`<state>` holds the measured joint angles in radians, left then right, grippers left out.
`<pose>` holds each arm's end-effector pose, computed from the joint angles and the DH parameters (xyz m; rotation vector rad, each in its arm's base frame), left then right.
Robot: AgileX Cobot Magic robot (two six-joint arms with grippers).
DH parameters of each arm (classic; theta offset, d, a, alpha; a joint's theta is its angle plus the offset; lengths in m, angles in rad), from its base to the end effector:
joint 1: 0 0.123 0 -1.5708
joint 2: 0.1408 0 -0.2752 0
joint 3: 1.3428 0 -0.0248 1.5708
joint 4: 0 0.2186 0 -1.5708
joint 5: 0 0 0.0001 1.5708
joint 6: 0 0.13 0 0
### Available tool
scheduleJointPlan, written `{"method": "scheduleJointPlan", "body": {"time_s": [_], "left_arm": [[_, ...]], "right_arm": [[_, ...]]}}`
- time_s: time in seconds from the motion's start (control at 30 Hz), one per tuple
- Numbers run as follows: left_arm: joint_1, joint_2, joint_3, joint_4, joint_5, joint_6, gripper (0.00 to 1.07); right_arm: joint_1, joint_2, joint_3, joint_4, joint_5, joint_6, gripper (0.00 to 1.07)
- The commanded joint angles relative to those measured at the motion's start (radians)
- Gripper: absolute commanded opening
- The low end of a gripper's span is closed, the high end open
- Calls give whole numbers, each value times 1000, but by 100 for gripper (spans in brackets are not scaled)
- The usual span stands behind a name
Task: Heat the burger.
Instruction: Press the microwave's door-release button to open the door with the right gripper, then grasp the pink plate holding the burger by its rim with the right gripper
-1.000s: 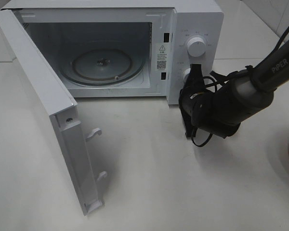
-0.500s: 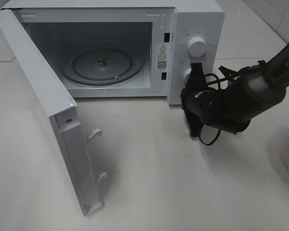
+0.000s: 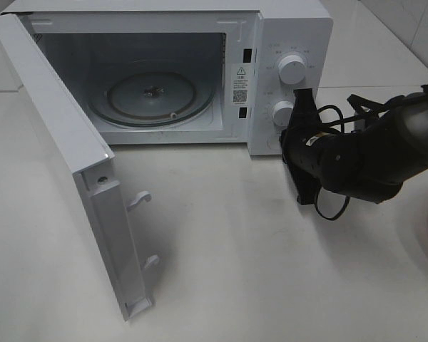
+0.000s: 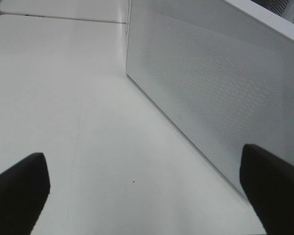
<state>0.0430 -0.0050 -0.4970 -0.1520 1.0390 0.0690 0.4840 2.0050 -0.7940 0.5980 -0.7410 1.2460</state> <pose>0.0123 -0.0165 0.2468 0.0314 2.0129 -0.1099 0.3534 0.1300 0.1123 1.4429 1.6007 0.9681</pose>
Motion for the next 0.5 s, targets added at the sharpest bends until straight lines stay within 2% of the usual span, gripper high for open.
{"method": "scheduleJointPlan", "body": {"time_s": [0.03,0.27,0.33,0.5], "left_arm": [[0,-20,2,-5,-4,-4,98],[0,-20,2,-5,-4,-4,98],[0,-20,2,-5,-4,-4,98],[0,-20,2,-5,-4,-4,98]], "right_arm": [[-3,-51,41,-48,16,-11,0],[-3,-144,117,-112,111,-46,0],[-3,-209,154,-214,185,-91,0],[-4,-270,173,-333,279,-124,0]]}}
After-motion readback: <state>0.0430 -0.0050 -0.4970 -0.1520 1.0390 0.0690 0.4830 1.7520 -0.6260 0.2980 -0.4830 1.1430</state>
